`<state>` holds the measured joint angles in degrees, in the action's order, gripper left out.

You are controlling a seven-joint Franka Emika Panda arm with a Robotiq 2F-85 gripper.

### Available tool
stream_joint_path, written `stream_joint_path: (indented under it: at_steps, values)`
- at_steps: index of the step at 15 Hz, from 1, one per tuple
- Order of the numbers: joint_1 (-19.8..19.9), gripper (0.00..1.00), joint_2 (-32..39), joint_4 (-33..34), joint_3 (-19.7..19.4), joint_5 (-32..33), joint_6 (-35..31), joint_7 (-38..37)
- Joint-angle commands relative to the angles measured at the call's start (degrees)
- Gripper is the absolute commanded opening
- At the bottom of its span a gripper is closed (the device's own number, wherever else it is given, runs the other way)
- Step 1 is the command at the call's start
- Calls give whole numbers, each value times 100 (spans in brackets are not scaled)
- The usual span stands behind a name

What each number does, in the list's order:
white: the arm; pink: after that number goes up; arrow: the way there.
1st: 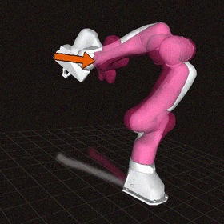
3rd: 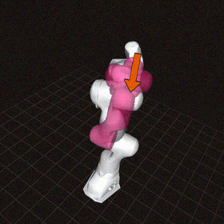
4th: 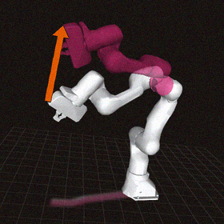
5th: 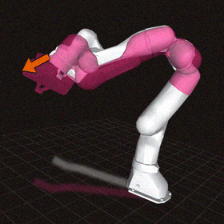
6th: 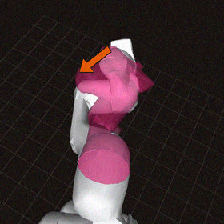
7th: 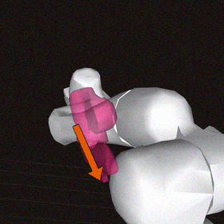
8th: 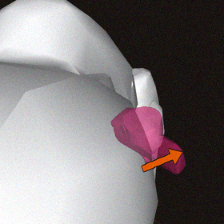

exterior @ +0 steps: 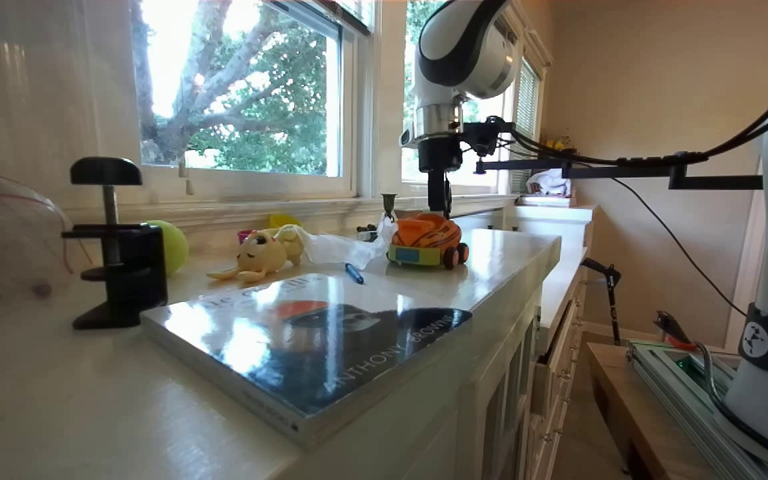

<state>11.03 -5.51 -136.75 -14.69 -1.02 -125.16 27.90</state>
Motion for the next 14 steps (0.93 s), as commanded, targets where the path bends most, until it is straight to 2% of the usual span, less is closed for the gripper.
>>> stream_joint_path:
  at_steps: [1, 14]
  values:
    - [56, 100, -57, 111, 45, 345, 265, -270]
    - [71, 100, -33, 111, 42, 803, 461, -394]
